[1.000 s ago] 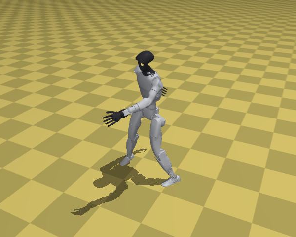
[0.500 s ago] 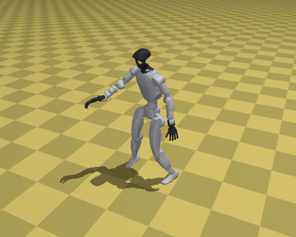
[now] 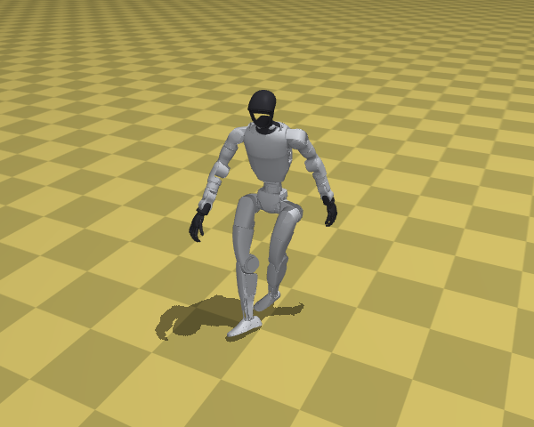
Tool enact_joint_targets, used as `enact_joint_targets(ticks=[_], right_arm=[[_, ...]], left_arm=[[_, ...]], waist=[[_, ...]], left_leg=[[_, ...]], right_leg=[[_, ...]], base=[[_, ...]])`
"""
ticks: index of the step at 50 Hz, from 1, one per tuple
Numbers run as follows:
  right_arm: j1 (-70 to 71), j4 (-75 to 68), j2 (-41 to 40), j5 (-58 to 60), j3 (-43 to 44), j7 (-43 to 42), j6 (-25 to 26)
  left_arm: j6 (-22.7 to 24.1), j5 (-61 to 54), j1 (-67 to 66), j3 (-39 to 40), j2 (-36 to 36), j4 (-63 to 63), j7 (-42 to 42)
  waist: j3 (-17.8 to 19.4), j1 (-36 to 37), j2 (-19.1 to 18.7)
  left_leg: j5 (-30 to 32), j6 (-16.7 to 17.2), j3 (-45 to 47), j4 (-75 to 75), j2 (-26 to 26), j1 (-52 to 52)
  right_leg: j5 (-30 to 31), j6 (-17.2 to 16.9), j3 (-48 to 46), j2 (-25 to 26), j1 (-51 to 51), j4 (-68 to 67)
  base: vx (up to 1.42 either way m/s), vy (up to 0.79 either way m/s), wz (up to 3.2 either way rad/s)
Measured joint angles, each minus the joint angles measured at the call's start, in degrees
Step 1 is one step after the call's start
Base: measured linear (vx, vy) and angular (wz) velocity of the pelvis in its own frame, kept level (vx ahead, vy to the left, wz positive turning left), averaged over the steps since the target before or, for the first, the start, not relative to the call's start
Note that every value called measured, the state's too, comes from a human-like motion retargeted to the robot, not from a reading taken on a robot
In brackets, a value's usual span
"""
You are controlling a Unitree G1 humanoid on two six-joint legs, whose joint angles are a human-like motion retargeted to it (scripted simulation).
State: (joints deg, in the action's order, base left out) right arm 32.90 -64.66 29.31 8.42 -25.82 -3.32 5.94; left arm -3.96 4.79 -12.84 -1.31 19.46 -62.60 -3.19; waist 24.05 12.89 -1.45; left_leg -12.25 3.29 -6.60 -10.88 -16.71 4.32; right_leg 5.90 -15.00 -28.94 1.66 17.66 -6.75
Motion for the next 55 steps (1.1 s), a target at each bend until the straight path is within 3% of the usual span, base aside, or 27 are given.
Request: enact_joint_targets(ticks=[4,7,9,12,15,17,20,22,23,25,30,35,37,48,55], right_arm=[[-11.3,2.14,-0.27,-2.51,4.35,-0.05,-2.14],[-18.6,2.19,-0.09,-7.05,8.18,-1.69,-1.68],[-24.84,1.54,-0.05,-9.67,12.91,-2.11,-2.08],[-33.58,0.37,0.77,-15.41,19.22,-3.56,-2.0],[-43.74,6.86,2.24,-14.44,26.81,-5.29,-3.86],[-50.53,20.44,3.7,-8.06,29.59,-10.37,-4.57],[-59.18,47.87,9.55,7.81,33.59,-13.96,-7.79],[-61.79,64.19,18.3,16.51,36.08,-10.47,-11.44],[-62.66,71.0,22.98,18.92,37.53,-9.28,-15.7],[-62.6,80.67,31.88,21.71,40.04,-7.16,-19.22],[-60.83,84.72,43.9,24.49,45.78,-7.79,-18.74],[-60.54,80.65,46.99,27.42,55.93,-11.72,-16.25],[-60.2,80.94,47.97,26.94,60.3,-11.49,-15.89],[-66.16,84.77,51.09,16.26,73.62,-5.1,-16.65],[-67.46,85.33,49.94,15.28,76.98,-2.2,-16.02]], left_arm=[[2.47,11.22,7.49,-5.85,6.67,3.4,-3.29],[0.51,10.97,16.95,-10.2,10.55,6.41,1.78],[1.79,10.93,22.38,-12.55,11.57,9.07,4.32],[3.33,8.91,29.4,-17.62,13.07,17.12,9.89],[5.2,14.98,32.14,-19.12,16.15,31.56,13.94],[4.58,19.63,29.56,-15.23,21.33,44.83,18.69],[7.42,20.48,19.11,-3.74,30.32,64.01,22.54],[10.45,17.04,10.2,3.3,36.38,73.03,23.19],[13.1,15.56,5.42,6.2,39.77,76.29,23.03],[16.12,14.64,-2.41,10.67,45.76,80.54,22.23],[19.71,14.46,-13.24,21.18,53.53,83.22,19.83],[19.24,16.43,-18.07,36.59,55.55,82.33,19.75],[18.98,15.05,-19.23,42.1,56.0,82.32,18.89],[20.41,4.07,-22.67,54.38,65.39,80.2,14.55],[20.81,0.96,-24.69,57.27,63.96,80.79,11.4]], waist=[[-3.06,-6.19,-0.05],[-4.42,-10.3,0.66],[-5.55,-16.68,-0.98],[-6.86,-24.87,-3.77],[-7.53,-30.99,-9.05],[-8.13,-30.46,-10.74],[-9.64,-28.53,-10.74],[-11.77,-26.2,-9.47],[-12.58,-24.54,-8.22],[-14.24,-19.58,-5.8],[-14.93,-6.07,-0.97],[-15.03,1.95,0.12],[-16.14,2.69,-0.63],[-21.66,-1.09,-1.54],[-22.19,1.06,-0.45]], left_leg=[[-0.03,3.09,-8.4,-0.63,-2.35,-0.88],[3.14,4.59,-14.82,1.5,-5.71,-0.54],[2.4,7.94,-20.95,1.58,-6.82,2.06],[1.47,9.36,-29.06,3.63,-8.24,6.91],[-2.72,6.79,-21.09,-4.7,-8.24,4.83],[-3.66,4.26,-0.87,-14.59,-4.09,-1.06],[-7.94,-2.35,29.26,-28.5,10.62,-4.16],[-9.59,-4.03,36.31,-32.39,17.35,-4.95],[-9.41,-3.03,36.11,-32.14,18.81,-5.04],[-8.23,0.61,33.1,-28.75,20.0,-6.27],[-5.62,4.08,33.35,-13.17,27.52,-7.46],[11.13,9.34,27.6,5.14,30.91,-6.76],[14.97,11.24,28.02,9.0,31.46,-5.21],[9.66,10.2,27.78,11.85,28.04,-0.01],[7.19,10.19,32.61,10.52,27.02,0.88]], right_leg=[[1.08,0.0,2.96,9.31,2.2,-4.23],[3.22,0.0,5.09,13.61,3.42,-6.12],[3.45,0.0,8.09,14.86,2.24,-3.99],[1.69,0.0,12.04,13.16,-0.32,1.84],[0.76,0.0,3.76,6.18,-2.12,3.28],[-1.41,0.98,1.31,1.97,-1.47,-1.26],[-6.54,0.55,0.09,-3.16,-0.64,-9.73],[-7.58,0.0,-0.64,-4.93,-2.23,-9.91],[-8.27,0.0,-0.64,-5.46,-3.98,-9.65],[-8.3,0.0,0.8,-5.99,-6.8,-8.19],[-6.78,0.0,5.21,-6.75,-9.86,-7.02],[-8.88,0.0,5.16,-6.9,-14.6,-5.61],[-9.52,0.0,4.92,-6.55,-16.83,-4.29],[-9.24,0.0,2.08,-8.77,-23.47,-1.12],[-9.63,0.0,6.68,-10.09,-21.53,-1.55]], base=[[0.13,0.34,2.36],[0.27,0.32,2.37],[0.49,0.48,3.66],[0.58,0.55,3.68],[0.56,0.72,3.19],[0.54,0.45,1.56],[0.56,0.21,0.9],[0.54,0.13,0.68],[0.51,0.11,0.3],[0.45,0.1,-0.12],[0.29,0.1,-0.34],[0.25,0.26,-0.2],[0.26,0.34,-0.01],[0.19,0.28,0.21],[0.06,0.12,-0.61]])
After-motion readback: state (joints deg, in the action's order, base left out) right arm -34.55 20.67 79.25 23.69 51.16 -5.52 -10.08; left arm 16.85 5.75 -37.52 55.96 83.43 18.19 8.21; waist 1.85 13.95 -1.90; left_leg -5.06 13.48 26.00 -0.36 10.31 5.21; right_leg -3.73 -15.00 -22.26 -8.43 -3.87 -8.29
